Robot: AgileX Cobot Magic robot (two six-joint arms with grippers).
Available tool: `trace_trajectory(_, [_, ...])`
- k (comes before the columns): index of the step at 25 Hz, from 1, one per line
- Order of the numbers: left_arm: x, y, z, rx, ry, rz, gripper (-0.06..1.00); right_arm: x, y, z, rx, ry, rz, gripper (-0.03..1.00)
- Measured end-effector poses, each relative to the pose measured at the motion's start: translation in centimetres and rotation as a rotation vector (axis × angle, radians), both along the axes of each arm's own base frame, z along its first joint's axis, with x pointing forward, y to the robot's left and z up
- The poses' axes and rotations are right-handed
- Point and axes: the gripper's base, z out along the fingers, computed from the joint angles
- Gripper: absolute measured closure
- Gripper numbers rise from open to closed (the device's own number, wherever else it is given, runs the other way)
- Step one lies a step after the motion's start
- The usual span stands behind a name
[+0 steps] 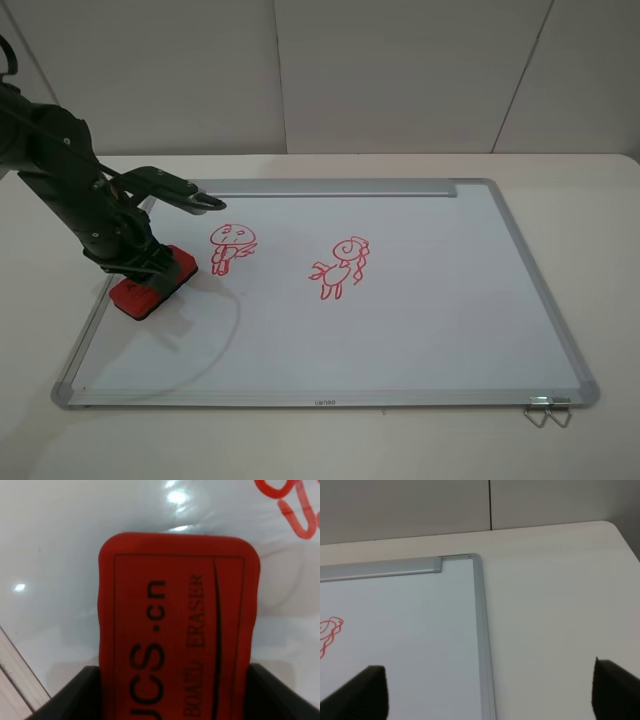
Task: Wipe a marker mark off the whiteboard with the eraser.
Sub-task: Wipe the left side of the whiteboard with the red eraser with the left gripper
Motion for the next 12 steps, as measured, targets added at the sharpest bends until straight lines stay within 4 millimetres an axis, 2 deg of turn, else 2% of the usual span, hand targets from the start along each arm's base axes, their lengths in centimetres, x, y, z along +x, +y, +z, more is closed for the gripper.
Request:
trace_trajectory(3, [0.0,0.0,0.4,-0.012,0.004,0.062,0.38,0.0,0.0,0.0,0.000,0.000,0.000,0.24])
trace_trajectory(8, [1.0,-0.3,1.9,-0.056,0.023,0.302,0.38,0.0,0.0,0.0,0.000,0.000,0.000,0.24])
trace_trajectory(12, [1.6,-0.5,2.7,-0.076,0.022,0.388,0.38,0.0,0.0,0.0,0.000,0.000,0.000,0.24])
